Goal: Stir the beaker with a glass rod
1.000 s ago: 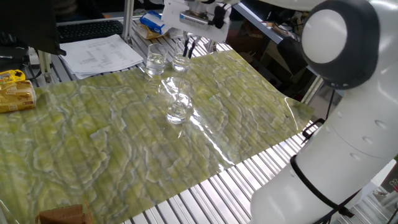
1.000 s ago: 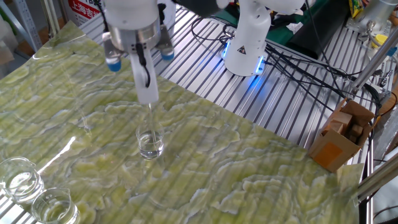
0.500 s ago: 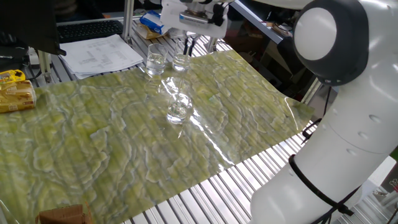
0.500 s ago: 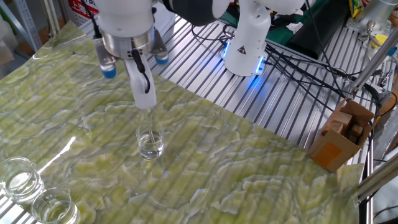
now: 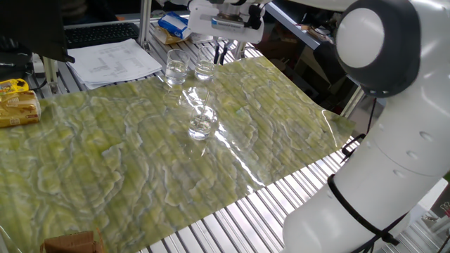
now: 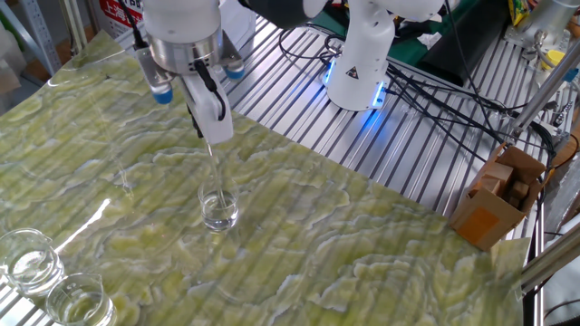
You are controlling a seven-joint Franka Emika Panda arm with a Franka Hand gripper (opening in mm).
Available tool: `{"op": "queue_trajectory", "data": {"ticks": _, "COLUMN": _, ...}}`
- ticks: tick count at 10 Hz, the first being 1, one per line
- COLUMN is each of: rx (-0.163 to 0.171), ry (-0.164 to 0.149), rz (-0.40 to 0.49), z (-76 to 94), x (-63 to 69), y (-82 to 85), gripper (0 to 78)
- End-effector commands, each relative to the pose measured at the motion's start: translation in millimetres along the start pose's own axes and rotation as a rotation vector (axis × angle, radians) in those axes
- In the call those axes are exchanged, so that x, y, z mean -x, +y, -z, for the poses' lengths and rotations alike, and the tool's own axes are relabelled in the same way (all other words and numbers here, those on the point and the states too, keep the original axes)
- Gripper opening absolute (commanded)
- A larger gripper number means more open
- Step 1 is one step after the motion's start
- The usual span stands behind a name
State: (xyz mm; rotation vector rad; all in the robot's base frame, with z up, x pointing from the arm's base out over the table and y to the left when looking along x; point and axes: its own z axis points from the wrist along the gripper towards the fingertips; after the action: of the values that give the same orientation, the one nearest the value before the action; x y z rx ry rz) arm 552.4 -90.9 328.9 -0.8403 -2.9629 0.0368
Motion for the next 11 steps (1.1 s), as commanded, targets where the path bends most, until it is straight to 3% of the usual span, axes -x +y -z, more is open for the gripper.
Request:
{"op": "queue_trajectory", "data": {"ticks": 1, "rx": -0.006, "ry": 0.012, "rz": 0.028, "z": -13.9, "x": -22.1, "y": -10.9, "gripper": 1.2}}
{"op": "queue_trajectory", "data": {"ticks": 11, "rx": -0.007, "ry": 0.019, "rz": 0.01, "z": -18.4, "x": -34.7, "y": -18.8, "gripper": 1.2}}
